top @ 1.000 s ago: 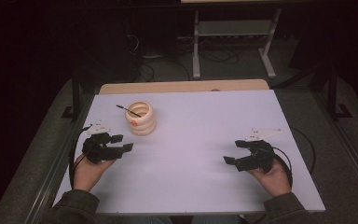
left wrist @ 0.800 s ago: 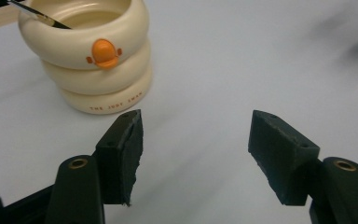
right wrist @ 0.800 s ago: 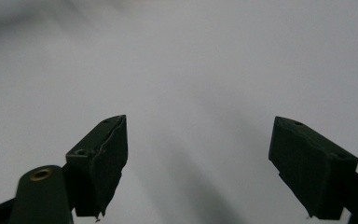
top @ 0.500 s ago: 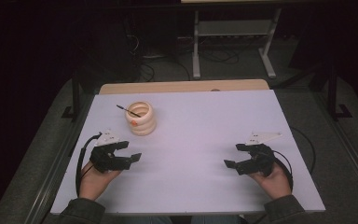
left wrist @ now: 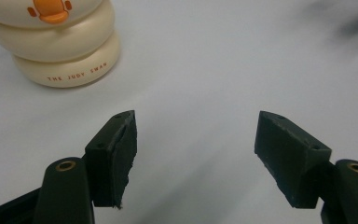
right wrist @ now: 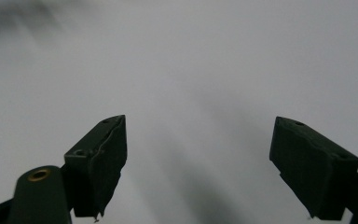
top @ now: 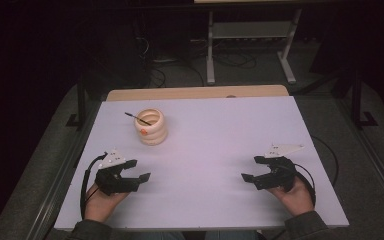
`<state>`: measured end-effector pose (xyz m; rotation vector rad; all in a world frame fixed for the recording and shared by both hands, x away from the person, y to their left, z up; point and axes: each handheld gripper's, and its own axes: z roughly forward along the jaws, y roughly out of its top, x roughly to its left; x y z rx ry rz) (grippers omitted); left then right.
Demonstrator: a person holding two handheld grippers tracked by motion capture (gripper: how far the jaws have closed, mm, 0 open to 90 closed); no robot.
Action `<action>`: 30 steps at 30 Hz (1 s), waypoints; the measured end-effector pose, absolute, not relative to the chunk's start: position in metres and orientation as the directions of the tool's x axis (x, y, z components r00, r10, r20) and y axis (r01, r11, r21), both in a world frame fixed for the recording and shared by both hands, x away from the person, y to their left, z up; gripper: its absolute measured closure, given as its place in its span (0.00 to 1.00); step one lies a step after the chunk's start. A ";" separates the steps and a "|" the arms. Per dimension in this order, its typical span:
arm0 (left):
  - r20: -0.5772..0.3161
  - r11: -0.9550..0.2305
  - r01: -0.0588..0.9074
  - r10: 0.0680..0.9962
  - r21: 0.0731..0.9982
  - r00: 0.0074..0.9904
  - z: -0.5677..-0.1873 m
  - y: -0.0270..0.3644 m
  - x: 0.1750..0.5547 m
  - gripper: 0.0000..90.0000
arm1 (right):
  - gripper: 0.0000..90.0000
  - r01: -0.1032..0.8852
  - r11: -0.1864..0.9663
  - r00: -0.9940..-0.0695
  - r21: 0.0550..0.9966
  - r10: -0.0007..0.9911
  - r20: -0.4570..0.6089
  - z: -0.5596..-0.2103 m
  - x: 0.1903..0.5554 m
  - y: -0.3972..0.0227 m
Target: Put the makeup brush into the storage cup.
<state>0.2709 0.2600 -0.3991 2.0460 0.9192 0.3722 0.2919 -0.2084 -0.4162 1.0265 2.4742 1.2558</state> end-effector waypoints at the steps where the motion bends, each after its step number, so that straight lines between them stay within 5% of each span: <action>1: -0.074 -0.369 0.476 0.724 0.798 0.686 -0.399 0.259 0.269 0.32 | 0.20 0.499 0.403 -0.744 0.767 0.653 0.141 -0.416 0.291 -0.208; 30: -0.049 -0.413 0.456 0.697 0.788 0.715 -0.404 0.254 0.259 0.29 | 0.20 0.479 0.422 -0.759 0.770 0.640 0.121 -0.422 0.288 -0.204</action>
